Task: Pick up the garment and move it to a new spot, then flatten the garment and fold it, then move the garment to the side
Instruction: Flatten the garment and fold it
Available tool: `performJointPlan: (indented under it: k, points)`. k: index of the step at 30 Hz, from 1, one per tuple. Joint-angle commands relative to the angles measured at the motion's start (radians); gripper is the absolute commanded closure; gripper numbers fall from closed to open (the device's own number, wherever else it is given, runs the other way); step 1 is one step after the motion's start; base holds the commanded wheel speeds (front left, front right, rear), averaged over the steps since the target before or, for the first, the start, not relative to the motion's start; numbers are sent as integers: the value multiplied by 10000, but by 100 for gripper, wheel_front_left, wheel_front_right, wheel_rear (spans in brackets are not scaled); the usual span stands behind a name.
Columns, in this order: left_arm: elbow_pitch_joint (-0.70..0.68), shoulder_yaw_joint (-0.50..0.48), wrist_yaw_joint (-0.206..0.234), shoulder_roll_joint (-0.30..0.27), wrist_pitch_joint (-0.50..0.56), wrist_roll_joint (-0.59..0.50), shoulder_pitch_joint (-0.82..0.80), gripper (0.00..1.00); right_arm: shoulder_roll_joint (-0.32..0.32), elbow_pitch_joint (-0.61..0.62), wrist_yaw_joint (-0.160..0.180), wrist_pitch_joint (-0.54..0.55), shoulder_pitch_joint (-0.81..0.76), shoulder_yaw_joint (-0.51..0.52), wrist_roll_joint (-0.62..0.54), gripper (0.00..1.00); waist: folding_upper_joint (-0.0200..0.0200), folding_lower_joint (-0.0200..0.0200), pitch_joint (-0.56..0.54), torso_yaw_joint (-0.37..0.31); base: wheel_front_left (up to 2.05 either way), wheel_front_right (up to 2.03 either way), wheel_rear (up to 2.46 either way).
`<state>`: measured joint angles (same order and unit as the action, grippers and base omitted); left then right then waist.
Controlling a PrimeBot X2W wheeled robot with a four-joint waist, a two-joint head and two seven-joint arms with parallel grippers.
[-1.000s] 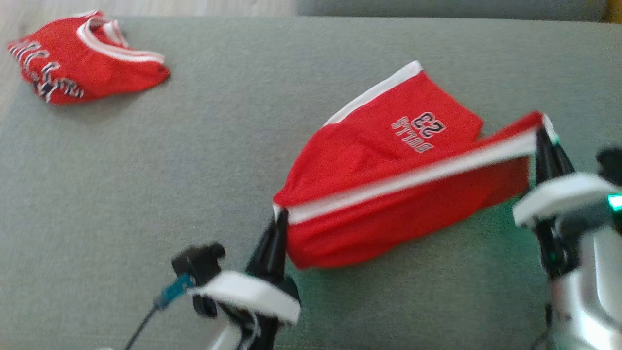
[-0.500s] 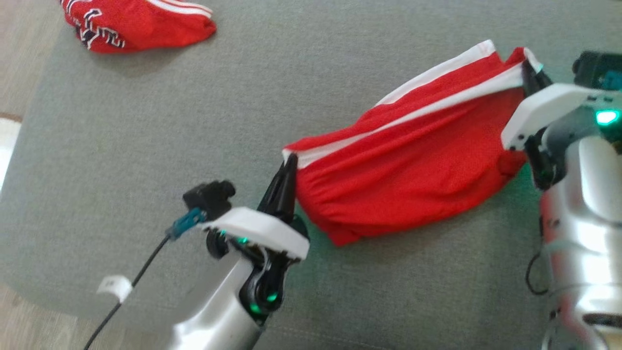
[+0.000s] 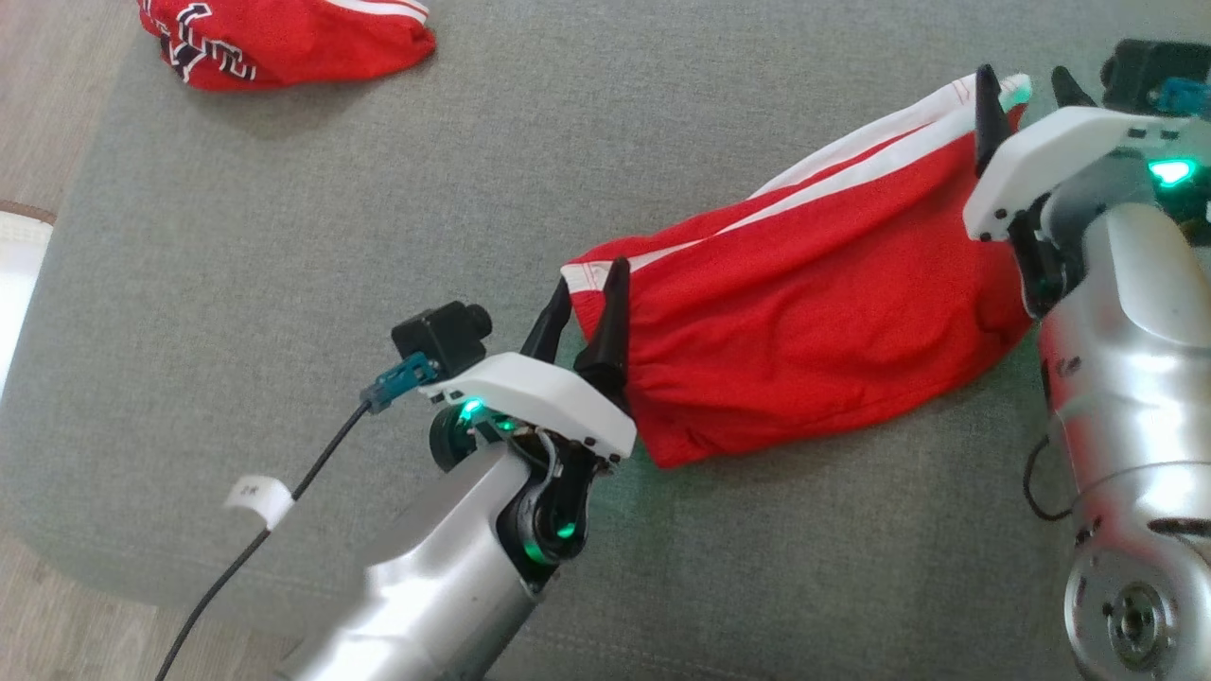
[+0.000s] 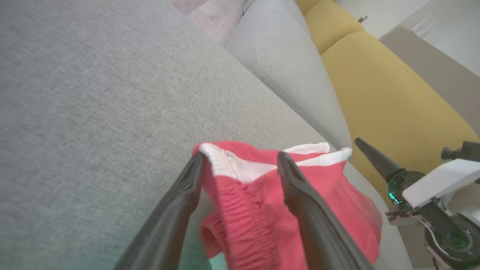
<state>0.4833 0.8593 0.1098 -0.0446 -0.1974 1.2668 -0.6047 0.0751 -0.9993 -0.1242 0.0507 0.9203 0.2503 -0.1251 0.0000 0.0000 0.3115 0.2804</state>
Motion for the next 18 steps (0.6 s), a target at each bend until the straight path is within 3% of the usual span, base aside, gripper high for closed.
performJointPlan:
  k: [1, 7, 18]
  points:
    - [-222, -32, 124, -57, -183, 122, -434, 0, -143, -28, -65, -326, 616, -310, -13, 0, 0, 0, -48, -9, 0, 0, 0]
    - [-149, 134, 173, -278, -346, -189, -271, 0, 74, -552, -65, -817, 884, -547, 152, 0, 0, 0, -231, -39, 0, 0, 0]
    - [-1566, -9, 806, -2016, -613, -1596, 967, 0, 890, -1612, -65, -931, 644, -1482, 951, 0, 0, 0, -863, -188, 0, 0, 0]
